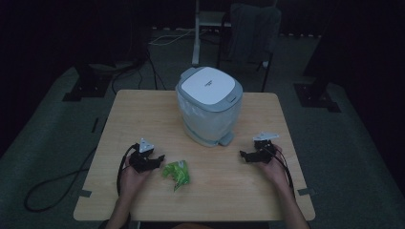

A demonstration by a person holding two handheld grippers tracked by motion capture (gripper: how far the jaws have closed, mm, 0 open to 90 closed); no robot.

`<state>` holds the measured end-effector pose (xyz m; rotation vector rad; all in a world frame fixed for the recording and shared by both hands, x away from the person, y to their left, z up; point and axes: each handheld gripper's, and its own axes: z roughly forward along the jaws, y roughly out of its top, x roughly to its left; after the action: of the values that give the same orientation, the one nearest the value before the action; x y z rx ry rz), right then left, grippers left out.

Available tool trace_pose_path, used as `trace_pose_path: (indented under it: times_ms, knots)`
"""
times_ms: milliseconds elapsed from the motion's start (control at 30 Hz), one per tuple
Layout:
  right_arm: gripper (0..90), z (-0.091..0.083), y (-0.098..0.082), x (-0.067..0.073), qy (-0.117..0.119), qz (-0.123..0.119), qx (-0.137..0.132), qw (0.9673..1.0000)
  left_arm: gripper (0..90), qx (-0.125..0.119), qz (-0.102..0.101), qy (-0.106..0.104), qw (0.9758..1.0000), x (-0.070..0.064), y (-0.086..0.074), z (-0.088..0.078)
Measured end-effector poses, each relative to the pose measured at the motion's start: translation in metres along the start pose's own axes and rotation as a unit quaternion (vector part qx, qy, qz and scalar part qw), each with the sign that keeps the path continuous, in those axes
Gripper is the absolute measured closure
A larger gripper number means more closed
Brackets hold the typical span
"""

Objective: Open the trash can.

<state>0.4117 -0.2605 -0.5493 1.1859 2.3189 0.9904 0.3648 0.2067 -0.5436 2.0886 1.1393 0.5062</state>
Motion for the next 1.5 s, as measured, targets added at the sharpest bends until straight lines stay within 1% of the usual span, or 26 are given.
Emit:
trace_pose_path:
  times_ms: [67, 233, 300, 333, 367, 400, 433, 467, 500, 533, 567, 600, 700, 733, 800, 833, 900, 967, 1033, 1133, 1267, 1333, 1433, 1500]
  knots:
    - [10.7, 0.0, 0.0, 0.001, -0.003, 0.004, 0.0, 1.0, 39.9, 0.0, 0.0, 0.001, 1.0, 0.0, 0.0, 0.0]
    - [10.8, 0.001, 0.001, 0.001, -0.004, 0.004, 0.0, 1.0, 39.8, 0.0, -0.003, 0.004, 1.0, -0.001, 0.0, 0.0]
    - [14.9, 0.001, 0.001, 0.001, -0.004, 0.004, -0.002, 1.0, 39.7, 0.0, -0.004, 0.004, 1.0, -0.001, 0.0, 0.0]
    - [20.5, 0.0, 0.001, 0.001, -0.002, 0.004, -0.003, 1.0, 39.7, 0.0, -0.004, 0.004, 1.0, -0.001, 0.0, 0.0]
    - [29.9, -0.001, 0.002, 0.0, 0.0, 0.001, -0.004, 1.0, 39.7, 0.0, -0.004, 0.004, 1.0, -0.001, 0.0, 0.0]
    - [36.5, -0.003, 0.003, -0.001, 0.001, -0.001, -0.002, 1.0, 39.6, 0.0, -0.003, 0.004, 1.0, -0.001, 0.0, 0.0]
    - [40.2, -0.004, 0.004, -0.001, 0.002, -0.001, 0.002, 1.0, 39.4, 0.0, -0.003, 0.003, 1.0, -0.001, 0.0, 0.0]
    - [48.3, -0.005, 0.005, -0.002, 0.003, -0.003, 0.004, 1.0, 39.3, 0.0, -0.003, 0.003, 1.0, -0.001, 0.0, 0.0]
    - [54.1, -0.006, 0.007, -0.003, 0.007, -0.006, 0.012, 0.9999, 39.3, 0.0, -0.003, 0.003, 1.0, -0.001, 0.0, 0.0]
    - [54.1, -0.006, 0.007, -0.003, 0.007, -0.006, 0.012, 0.9999, 39.2, 0.0, -0.003, 0.003, 1.0, -0.001, 0.0, 0.0]
    - [56.4, -0.005, 0.009, -0.003, 0.008, -0.007, 0.017, 0.9998, 39.2, 0.0, -0.004, 0.003, 1.0, -0.001, 0.0, 0.0]
    - [64.2, -0.005, 0.012, -0.004, 0.01, -0.011, 0.024, 0.9996, 39.2, 0.0, -0.003, 0.003, 1.0, -0.001, 0.0, 0.0]
    - [72.6, -0.005, 0.013, -0.007, 0.007, -0.009, 0.028, 0.9995, 39.2, 0.0, -0.003, 0.003, 1.0, -0.001, 0.0, 0.0]
    - [72.6, -0.005, 0.013, -0.007, 0.007, -0.009, 0.028, 0.9995, 39.2, 0.0, -0.003, 0.003, 1.0, -0.001, 0.0, 0.0]
    - [78.2, -0.005, 0.015, -0.007, 0.005, -0.016, 0.033, 0.9993, 39.2, 0.0, -0.003, 0.003, 1.0, -0.001, 0.0, 0.0]
    - [80.2, -0.005, 0.016, -0.007, -0.001, -0.016, 0.031, 0.9994, 39.2, 0.0, -0.003, 0.003, 1.0, -0.001, 0.0, 0.0]
    - [85.2, -0.006, 0.018, -0.008, 0.009, -0.011, 0.025, 0.9996, 39.2, 0.0, -0.003, 0.003, 1.0, -0.001, 0.0, 0.0]
    - [89.4, -0.006, 0.021, -0.007, 0.01, -0.016, 0.023, 0.9995, 39.1, 0.0, -0.003, 0.003, 1.0, -0.001, 0.0, 0.0]
    - [89.7, -0.008, 0.024, -0.007, 0.017, -0.015, 0.016, 0.9996, 38.8, 0.0, -0.003, 0.002, 1.0, -0.001, 0.0, 0.0]
    - [89.7, -0.009, 0.031, -0.004, 0.022, -0.023, 0.013, 0.9994, 38.6, 0.001, -0.003, 0.002, 1.0, -0.001, 0.0, 0.0]
    - [89.8, -0.012, 0.043, -0.001, 0.037, -0.03, -0.002, 0.9989, 38.6, 0.0, -0.003, 0.002, 1.0, -0.001, 0.0, 0.0]
    - [89.8, -0.012, 0.048, 0.002, 0.04, -0.035, -0.007, 0.9986, 38.7, 0.0, -0.003, 0.003, 1.0, -0.001, 0.0, 0.0]
    - [89.8, -0.009, 0.053, 0.005, 0.059, -0.03, -0.02, 0.9976, 38.7, 0.0, -0.003, 0.003, 1.0, -0.001, 0.0, 0.0]
    - [89.8, -0.005, 0.054, 0.007, 0.066, -0.027, -0.022, 0.9972, 38.7, -0.001, -0.004, 0.003, 1.0, -0.001, 0.0, 0.0]
